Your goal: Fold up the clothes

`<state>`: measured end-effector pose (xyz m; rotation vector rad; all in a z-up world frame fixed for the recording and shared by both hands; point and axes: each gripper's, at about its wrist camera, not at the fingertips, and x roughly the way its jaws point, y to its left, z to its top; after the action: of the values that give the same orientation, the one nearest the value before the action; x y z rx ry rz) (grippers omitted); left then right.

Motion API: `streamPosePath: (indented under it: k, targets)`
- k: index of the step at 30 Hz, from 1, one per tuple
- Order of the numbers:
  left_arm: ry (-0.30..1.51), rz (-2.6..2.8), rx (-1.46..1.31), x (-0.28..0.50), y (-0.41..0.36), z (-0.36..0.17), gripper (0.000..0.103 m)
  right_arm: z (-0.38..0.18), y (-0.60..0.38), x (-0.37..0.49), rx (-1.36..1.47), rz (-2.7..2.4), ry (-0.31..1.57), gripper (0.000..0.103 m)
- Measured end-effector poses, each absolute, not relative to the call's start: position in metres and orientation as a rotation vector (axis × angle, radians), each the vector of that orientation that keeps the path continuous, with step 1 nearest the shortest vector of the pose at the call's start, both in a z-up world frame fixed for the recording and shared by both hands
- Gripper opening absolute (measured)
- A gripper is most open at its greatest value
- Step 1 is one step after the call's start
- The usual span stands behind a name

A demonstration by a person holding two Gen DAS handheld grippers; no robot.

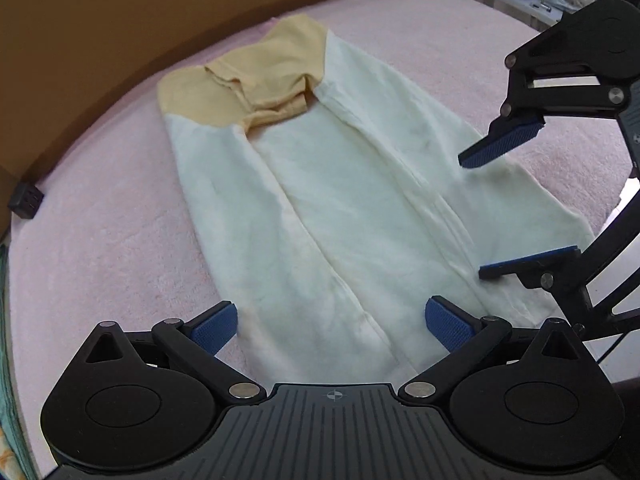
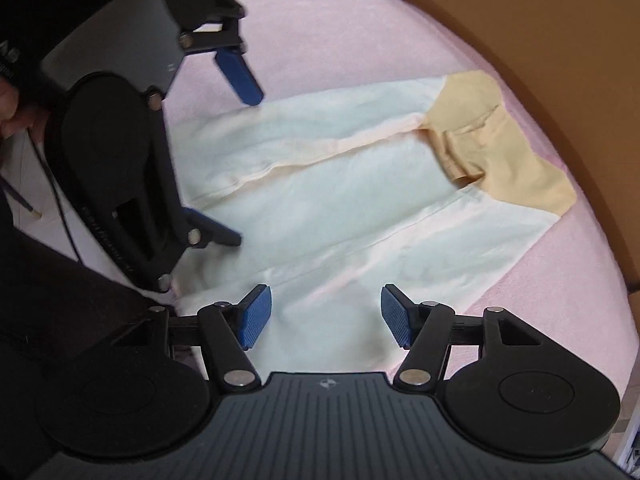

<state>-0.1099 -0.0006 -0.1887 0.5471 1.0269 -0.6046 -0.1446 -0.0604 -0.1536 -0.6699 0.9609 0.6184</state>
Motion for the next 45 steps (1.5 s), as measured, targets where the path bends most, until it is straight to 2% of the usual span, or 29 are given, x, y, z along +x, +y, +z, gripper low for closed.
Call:
streamPosePath:
  k: [6,9,14,17,19,26,29,39,45]
  targets:
    - [1.099,-0.717,0.62,-0.141,0.017,-0.186,0.103,-0.137,-0.074,-0.181,-0.681,0.734,1.024,0.068]
    - [1.1,-0.685,0.608,-0.148,0.031,-0.181,0.103,-0.122,-0.1,-0.179,-0.531,0.673,1.05,0.068]
    - [1.203,-0.561,0.231,-0.116,0.073,-0.175,0.103,-0.117,-0.171,-0.16,0.038,0.473,1.127,0.066]
    - [1.265,-0.488,-0.041,-0.093,0.097,-0.179,0.103,-0.129,-0.202,-0.157,0.32,0.373,1.143,0.053]
    - [1.291,-0.459,-0.171,-0.084,0.107,-0.182,0.103,-0.135,-0.212,-0.157,0.423,0.335,1.139,0.051]
    - [1.366,-0.453,-0.416,-0.07,0.118,-0.187,0.103,-0.142,-0.203,-0.156,0.475,0.33,1.151,0.051]
    - [1.397,-0.471,-0.533,-0.07,0.121,-0.189,0.099,-0.148,-0.208,-0.154,0.542,0.315,1.163,0.051]
    - [1.445,-0.47,-0.566,-0.069,0.122,-0.19,0.095,-0.171,-0.227,-0.152,0.792,0.246,1.232,0.051]
    - [1.487,-0.481,-0.568,-0.068,0.122,-0.192,0.095,-0.174,-0.223,-0.151,0.806,0.257,1.267,0.049]
